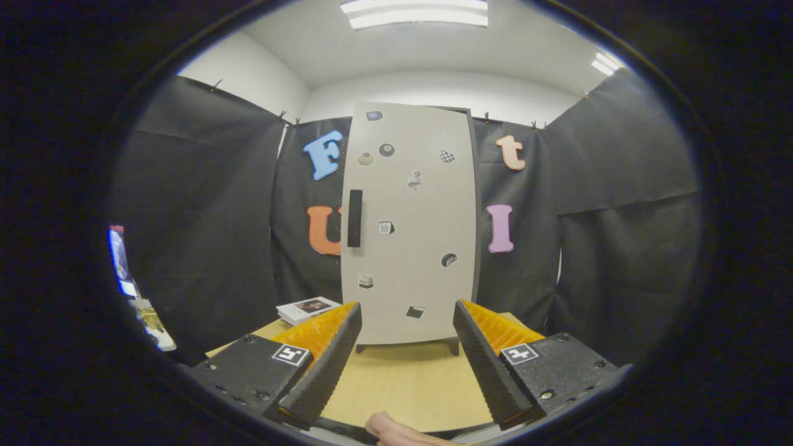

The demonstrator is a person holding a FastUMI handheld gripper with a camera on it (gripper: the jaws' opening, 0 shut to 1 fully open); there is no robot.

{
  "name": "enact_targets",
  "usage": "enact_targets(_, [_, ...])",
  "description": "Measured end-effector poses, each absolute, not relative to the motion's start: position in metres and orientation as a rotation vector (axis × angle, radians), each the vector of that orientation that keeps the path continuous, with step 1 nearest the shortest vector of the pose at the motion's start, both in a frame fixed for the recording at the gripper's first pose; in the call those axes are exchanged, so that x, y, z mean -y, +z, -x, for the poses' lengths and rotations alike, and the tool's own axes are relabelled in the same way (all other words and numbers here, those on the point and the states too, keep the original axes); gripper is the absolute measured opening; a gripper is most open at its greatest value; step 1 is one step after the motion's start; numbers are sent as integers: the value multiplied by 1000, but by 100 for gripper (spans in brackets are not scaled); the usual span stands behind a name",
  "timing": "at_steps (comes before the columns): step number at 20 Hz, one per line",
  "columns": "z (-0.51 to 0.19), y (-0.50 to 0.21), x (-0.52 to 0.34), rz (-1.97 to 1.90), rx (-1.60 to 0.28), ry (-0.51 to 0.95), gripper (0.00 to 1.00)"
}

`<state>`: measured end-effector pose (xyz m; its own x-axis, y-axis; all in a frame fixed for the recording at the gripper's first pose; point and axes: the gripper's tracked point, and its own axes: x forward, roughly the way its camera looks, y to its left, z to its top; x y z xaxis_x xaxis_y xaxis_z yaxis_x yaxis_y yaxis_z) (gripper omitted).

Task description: Open the shoe cabinet door, grab the shoes and put them into the shoe cabinet, then close the shoe cabinet door.

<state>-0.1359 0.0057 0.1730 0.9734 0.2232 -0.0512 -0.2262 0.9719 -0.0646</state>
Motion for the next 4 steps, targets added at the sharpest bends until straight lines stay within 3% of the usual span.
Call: enact_targets(4, [139,180,-2,79,-23,216,98])
